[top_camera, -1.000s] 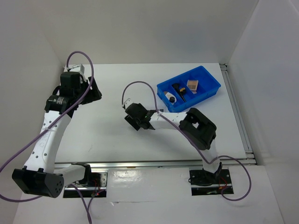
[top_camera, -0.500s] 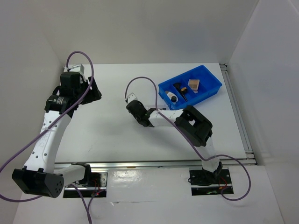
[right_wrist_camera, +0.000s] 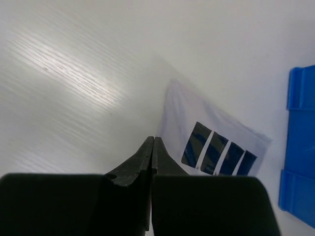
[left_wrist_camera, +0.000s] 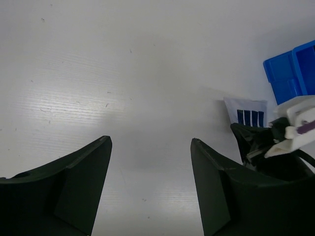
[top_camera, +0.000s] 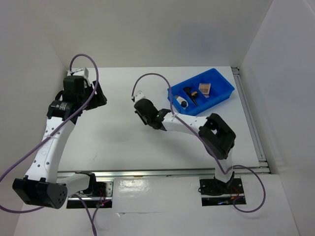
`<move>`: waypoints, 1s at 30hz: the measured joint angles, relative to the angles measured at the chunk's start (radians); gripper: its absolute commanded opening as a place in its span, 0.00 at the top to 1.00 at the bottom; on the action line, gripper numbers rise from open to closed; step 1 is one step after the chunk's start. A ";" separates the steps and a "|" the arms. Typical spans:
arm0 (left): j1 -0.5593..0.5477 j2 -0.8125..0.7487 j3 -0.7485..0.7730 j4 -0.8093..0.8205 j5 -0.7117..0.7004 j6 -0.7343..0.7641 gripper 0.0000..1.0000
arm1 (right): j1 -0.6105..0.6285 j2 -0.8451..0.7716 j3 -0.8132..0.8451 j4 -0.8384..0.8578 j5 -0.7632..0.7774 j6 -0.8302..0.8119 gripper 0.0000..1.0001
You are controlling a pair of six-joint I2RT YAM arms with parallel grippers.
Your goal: Organize the makeup
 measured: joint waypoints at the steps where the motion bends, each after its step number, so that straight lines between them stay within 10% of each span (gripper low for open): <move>1: 0.000 -0.002 0.000 0.000 0.000 0.000 0.21 | 0.000 -0.018 0.008 -0.006 -0.007 0.005 1.00; 30: 0.000 -0.012 0.000 0.001 -0.005 0.000 0.21 | -0.137 -0.433 0.229 -0.133 0.167 -0.032 1.00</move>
